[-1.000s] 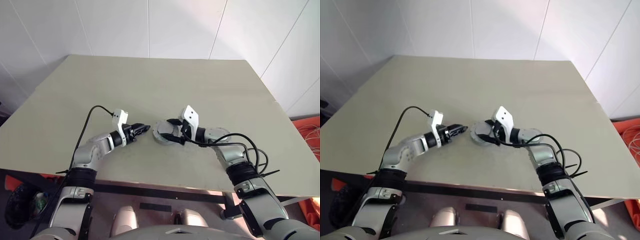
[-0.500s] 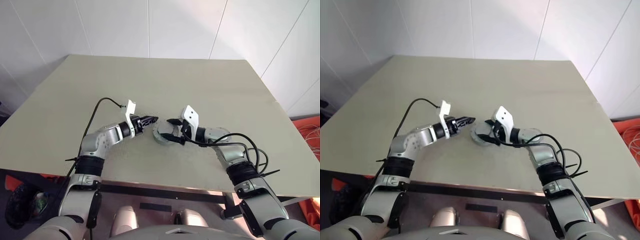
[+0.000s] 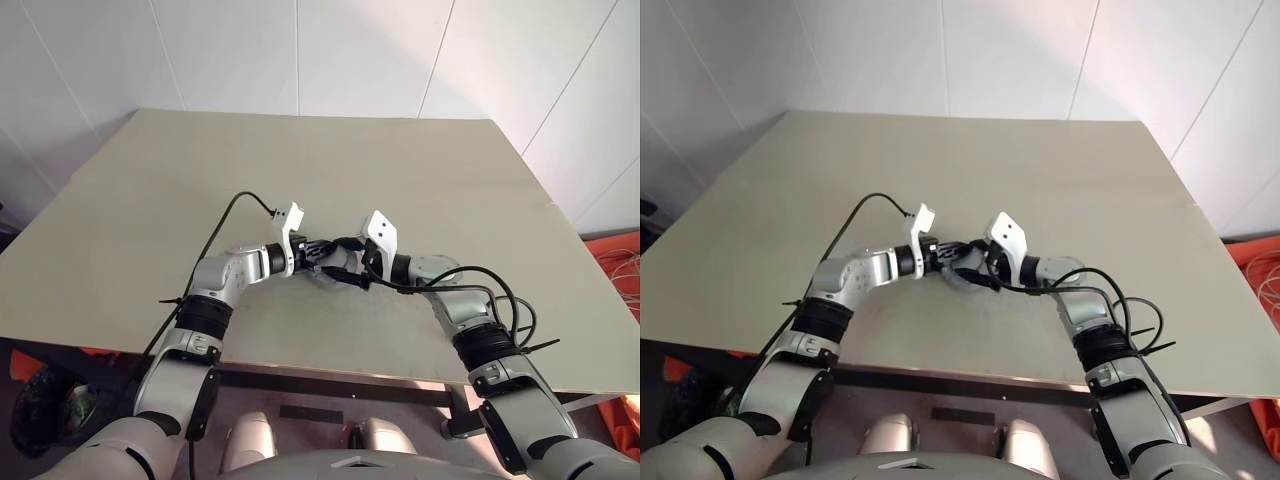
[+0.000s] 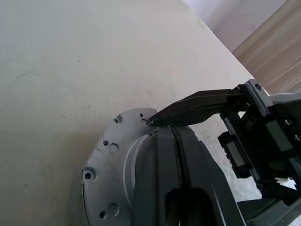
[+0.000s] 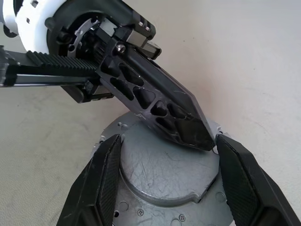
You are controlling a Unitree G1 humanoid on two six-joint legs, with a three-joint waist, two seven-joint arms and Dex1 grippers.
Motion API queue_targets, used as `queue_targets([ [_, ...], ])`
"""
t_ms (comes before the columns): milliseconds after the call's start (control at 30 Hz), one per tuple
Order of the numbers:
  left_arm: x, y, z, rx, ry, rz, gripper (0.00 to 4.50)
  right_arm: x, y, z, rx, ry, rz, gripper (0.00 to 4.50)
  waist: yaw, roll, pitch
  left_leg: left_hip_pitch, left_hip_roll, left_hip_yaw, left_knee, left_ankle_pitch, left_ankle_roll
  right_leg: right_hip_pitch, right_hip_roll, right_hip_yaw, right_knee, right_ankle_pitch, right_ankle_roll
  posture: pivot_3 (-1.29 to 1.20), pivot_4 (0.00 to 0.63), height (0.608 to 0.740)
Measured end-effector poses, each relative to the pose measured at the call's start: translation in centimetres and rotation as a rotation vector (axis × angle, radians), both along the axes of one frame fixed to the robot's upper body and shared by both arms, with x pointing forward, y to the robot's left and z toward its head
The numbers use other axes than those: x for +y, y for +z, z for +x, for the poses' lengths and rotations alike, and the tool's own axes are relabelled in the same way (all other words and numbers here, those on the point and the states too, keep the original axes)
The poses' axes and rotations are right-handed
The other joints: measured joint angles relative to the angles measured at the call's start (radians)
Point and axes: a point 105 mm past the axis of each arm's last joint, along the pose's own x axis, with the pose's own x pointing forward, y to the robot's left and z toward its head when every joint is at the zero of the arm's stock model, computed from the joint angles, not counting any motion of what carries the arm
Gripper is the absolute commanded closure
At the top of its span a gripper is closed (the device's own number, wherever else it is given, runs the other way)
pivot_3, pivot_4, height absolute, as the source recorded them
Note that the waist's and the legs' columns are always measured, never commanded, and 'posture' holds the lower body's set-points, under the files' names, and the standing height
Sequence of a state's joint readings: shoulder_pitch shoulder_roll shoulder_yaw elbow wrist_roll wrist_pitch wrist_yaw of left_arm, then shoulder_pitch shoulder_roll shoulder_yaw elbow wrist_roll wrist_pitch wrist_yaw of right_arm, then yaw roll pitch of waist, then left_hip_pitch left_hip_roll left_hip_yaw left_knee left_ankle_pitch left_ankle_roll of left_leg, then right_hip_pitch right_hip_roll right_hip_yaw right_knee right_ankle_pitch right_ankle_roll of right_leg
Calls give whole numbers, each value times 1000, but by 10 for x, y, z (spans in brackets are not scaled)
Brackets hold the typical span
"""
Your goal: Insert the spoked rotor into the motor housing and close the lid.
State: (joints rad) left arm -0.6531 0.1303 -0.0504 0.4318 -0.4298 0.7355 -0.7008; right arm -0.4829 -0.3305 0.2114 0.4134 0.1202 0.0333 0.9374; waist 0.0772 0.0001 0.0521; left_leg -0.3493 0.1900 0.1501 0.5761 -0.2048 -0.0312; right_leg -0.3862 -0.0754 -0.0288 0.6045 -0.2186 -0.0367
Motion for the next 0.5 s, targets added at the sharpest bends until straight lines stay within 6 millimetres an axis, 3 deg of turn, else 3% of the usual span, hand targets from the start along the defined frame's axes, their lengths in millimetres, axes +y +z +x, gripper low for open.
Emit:
queue_targets([
  [500,6,0,-1,97,-37,54,4484,0,0,1,40,-19,2,1430,0,0,0,1,0,0,0,0,0,1,0,0,0,-2,4,0,0,740],
])
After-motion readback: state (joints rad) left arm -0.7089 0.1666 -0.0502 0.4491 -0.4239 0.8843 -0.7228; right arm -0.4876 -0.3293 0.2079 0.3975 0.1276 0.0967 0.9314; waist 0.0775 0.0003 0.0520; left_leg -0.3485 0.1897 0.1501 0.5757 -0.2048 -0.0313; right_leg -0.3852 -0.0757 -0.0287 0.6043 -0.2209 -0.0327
